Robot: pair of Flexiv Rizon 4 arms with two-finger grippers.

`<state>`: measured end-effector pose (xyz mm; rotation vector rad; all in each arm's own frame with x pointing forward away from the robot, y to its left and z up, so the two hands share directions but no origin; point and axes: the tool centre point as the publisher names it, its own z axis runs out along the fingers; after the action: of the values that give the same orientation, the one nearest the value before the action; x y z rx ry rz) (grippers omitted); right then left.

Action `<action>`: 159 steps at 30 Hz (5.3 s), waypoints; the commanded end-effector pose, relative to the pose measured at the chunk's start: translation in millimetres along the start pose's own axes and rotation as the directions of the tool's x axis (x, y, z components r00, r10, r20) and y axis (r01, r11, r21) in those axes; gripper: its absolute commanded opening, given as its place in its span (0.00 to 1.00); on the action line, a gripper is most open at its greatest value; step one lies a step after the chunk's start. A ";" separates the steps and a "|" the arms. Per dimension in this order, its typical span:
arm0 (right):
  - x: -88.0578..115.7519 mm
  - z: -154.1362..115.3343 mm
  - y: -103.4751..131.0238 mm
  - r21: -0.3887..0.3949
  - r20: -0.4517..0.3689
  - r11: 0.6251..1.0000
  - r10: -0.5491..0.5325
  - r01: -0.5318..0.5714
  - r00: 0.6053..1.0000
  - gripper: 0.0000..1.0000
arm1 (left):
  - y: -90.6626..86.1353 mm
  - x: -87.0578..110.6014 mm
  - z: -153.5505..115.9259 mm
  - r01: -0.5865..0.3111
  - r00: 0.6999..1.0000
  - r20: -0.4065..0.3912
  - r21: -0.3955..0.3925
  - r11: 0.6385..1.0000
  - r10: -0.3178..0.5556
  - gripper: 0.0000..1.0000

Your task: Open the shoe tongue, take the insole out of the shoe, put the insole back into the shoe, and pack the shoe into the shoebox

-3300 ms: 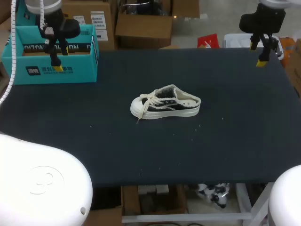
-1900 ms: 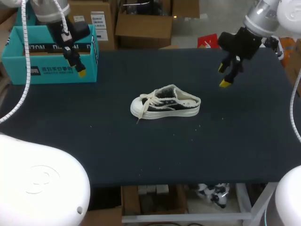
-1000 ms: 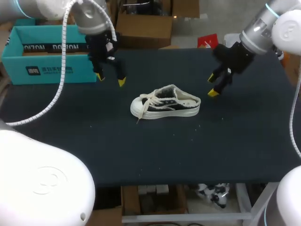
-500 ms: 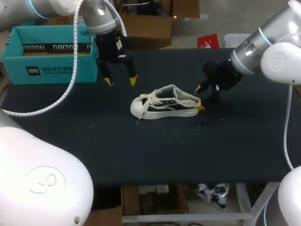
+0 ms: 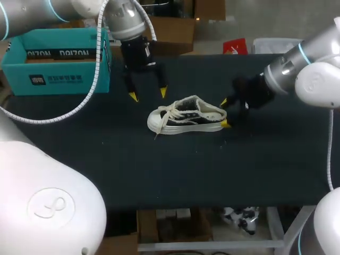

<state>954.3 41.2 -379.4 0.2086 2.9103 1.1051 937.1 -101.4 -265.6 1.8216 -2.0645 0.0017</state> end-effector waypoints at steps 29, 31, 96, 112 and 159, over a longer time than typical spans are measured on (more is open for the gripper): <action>-22.1 51.4 -13.5 -0.190 -0.039 0.982 -0.024 0.017 0.999 1.00 | -20.7 56.7 39.5 0.063 0.998 0.026 -0.048 0.997 -0.061 1.00; -22.4 53.4 -12.6 -0.193 -0.040 0.981 -0.027 0.019 0.999 1.00 | -21.3 58.5 40.0 0.066 0.998 0.028 -0.047 0.997 -0.065 1.00; -21.8 62.1 -10.6 -0.209 -0.038 0.978 -0.011 0.003 0.999 0.00 | -55.5 111.5 61.5 0.178 0.917 0.342 0.112 0.978 -0.206 0.00; -21.8 62.1 -10.6 -0.209 -0.038 0.978 -0.011 0.003 0.999 0.00 | -23.7 61.2 42.0 0.097 0.989 0.094 0.198 0.975 -0.118 0.00; -21.8 62.1 -10.6 -0.209 -0.038 0.978 -0.011 0.003 0.999 0.00 | -23.3 59.4 -20.9 -0.514 0.856 0.125 0.103 0.852 0.501 0.00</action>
<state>977.1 70.4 -428.9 0.1738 2.7994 1.4123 949.5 -142.3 -240.3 1.5931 -2.4495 0.4165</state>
